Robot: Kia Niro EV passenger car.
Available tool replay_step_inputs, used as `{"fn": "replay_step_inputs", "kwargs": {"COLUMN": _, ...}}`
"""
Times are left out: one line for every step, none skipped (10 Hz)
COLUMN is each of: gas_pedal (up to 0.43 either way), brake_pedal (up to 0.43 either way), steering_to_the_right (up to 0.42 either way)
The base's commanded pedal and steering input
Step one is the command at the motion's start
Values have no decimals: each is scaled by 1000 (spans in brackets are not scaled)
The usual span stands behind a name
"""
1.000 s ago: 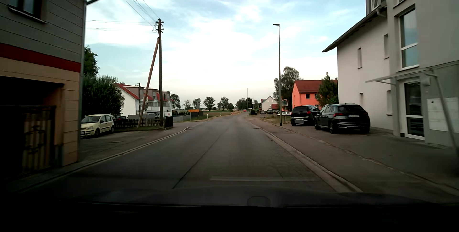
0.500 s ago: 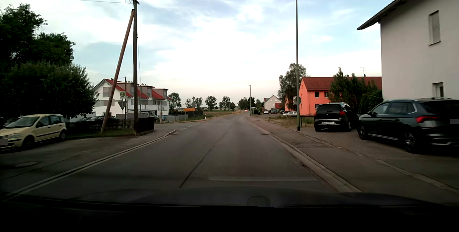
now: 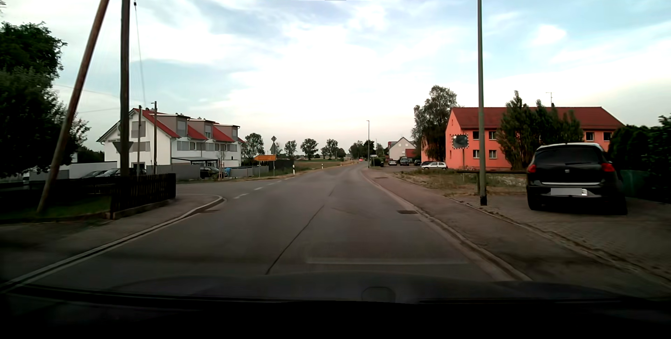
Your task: Follow the waypoints while adhering to traffic rules and regulations
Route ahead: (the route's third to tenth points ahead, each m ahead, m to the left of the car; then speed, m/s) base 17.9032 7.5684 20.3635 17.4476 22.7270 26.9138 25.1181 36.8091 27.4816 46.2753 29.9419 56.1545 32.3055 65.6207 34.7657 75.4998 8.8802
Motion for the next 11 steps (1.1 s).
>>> {"fn": "replay_step_inputs", "kwargs": {"gas_pedal": 0, "brake_pedal": 287, "steering_to_the_right": 1}}
{"fn": "replay_step_inputs", "kwargs": {"gas_pedal": 0, "brake_pedal": 293, "steering_to_the_right": 3}}
{"fn": "replay_step_inputs", "kwargs": {"gas_pedal": 0, "brake_pedal": 287, "steering_to_the_right": 2}}
{"fn": "replay_step_inputs", "kwargs": {"gas_pedal": 0, "brake_pedal": 287, "steering_to_the_right": 2}}
{"fn": "replay_step_inputs", "kwargs": {"gas_pedal": 0, "brake_pedal": 287, "steering_to_the_right": 1}}
{"fn": "replay_step_inputs", "kwargs": {"gas_pedal": 0, "brake_pedal": 287, "steering_to_the_right": 1}}
{"fn": "replay_step_inputs", "kwargs": {"gas_pedal": 0, "brake_pedal": 287, "steering_to_the_right": 1}}
{"fn": "replay_step_inputs", "kwargs": {"gas_pedal": 0, "brake_pedal": 287, "steering_to_the_right": -1}}
{"fn": "replay_step_inputs", "kwargs": {"gas_pedal": 0, "brake_pedal": 287, "steering_to_the_right": -9}}
{"fn": "replay_step_inputs", "kwargs": {"gas_pedal": 0, "brake_pedal": 287, "steering_to_the_right": -23}}
{"fn": "replay_step_inputs", "kwargs": {"gas_pedal": 0, "brake_pedal": 280, "steering_to_the_right": -33}}
